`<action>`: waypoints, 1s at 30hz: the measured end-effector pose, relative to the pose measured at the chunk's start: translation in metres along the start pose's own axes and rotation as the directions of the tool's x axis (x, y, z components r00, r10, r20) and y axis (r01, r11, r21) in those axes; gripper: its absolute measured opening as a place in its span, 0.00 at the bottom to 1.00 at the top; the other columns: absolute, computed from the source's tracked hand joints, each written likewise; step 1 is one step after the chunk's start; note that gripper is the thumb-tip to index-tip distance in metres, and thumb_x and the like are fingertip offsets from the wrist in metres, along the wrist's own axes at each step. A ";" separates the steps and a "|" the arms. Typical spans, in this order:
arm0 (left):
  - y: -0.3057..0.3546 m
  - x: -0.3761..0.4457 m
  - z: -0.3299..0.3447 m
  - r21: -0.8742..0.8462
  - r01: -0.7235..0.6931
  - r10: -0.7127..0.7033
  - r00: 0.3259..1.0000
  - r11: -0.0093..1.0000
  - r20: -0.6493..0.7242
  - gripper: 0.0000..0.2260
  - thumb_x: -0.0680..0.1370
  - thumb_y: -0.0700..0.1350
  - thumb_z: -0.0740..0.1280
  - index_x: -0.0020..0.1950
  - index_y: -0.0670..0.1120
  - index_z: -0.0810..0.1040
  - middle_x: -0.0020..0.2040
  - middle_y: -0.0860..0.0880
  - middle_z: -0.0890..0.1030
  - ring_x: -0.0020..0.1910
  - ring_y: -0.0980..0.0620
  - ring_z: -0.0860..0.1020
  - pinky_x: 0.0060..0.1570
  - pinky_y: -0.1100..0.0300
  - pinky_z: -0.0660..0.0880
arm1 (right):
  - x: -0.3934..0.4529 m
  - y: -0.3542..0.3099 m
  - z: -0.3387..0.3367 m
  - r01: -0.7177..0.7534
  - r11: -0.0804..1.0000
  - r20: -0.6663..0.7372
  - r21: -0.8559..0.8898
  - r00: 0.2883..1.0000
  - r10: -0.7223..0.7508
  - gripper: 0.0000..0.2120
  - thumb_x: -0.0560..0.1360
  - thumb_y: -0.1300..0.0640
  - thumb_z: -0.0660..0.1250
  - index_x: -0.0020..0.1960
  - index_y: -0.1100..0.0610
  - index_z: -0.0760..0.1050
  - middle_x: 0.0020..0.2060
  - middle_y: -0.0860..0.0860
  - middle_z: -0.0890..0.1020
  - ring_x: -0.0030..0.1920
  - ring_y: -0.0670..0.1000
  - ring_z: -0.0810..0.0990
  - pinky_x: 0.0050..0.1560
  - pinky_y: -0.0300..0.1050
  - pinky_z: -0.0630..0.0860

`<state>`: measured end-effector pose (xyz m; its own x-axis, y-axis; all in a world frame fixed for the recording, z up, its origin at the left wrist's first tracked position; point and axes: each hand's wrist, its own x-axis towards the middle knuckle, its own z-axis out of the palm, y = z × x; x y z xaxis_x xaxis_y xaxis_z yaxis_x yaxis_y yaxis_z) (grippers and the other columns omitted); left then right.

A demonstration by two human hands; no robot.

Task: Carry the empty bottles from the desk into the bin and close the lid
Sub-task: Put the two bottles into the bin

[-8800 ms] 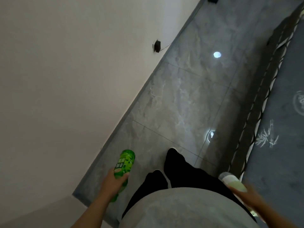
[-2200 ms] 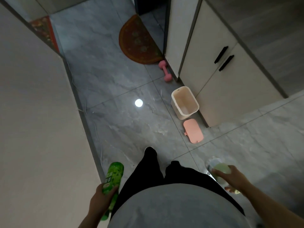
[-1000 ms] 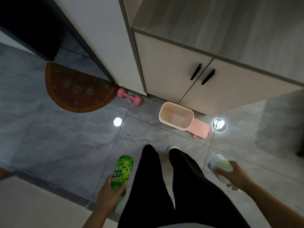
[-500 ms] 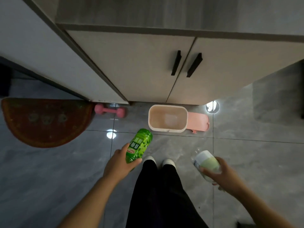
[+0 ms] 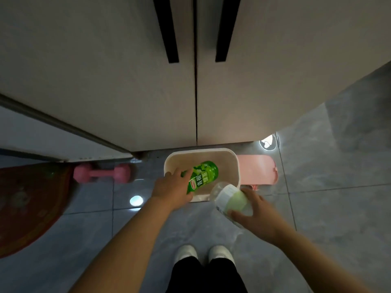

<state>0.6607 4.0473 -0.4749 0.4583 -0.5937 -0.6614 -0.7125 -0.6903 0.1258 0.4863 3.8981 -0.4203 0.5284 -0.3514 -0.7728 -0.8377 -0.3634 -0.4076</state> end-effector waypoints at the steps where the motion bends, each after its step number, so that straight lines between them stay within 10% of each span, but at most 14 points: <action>1: 0.002 0.015 0.008 0.019 -0.018 0.018 1.000 1.000 -0.001 0.33 0.74 0.58 0.61 0.75 0.53 0.51 0.71 0.44 0.64 0.63 0.40 0.70 0.53 0.47 0.73 | 0.011 0.002 0.004 0.017 0.999 -0.010 -0.028 1.000 -0.017 0.36 0.68 0.40 0.69 0.71 0.49 0.61 0.63 0.55 0.74 0.59 0.57 0.76 0.57 0.48 0.73; 21: -0.002 0.154 0.117 0.043 -0.137 0.142 0.980 0.990 -0.136 0.26 0.76 0.52 0.63 0.72 0.53 0.59 0.72 0.51 0.64 0.70 0.48 0.63 0.62 0.52 0.70 | 0.125 0.015 0.044 0.235 0.868 -0.088 -0.437 0.950 -0.301 0.38 0.67 0.34 0.65 0.70 0.45 0.55 0.65 0.46 0.71 0.57 0.50 0.78 0.53 0.47 0.79; 30: -0.010 0.108 0.081 -0.530 0.055 -0.173 0.969 0.846 -0.175 0.10 0.80 0.45 0.56 0.57 0.49 0.74 0.57 0.47 0.77 0.59 0.46 0.75 0.63 0.51 0.70 | 0.141 -0.009 0.043 0.196 0.867 -0.013 -0.458 0.974 -0.226 0.39 0.67 0.37 0.67 0.72 0.47 0.55 0.64 0.53 0.68 0.59 0.56 0.76 0.56 0.52 0.77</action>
<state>0.6744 4.0234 -0.6075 0.6604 -0.5289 -0.5331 -0.2959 -0.8357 0.4626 0.5629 3.8886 -0.5463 0.7061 -0.2708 -0.6542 -0.5600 -0.7791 -0.2819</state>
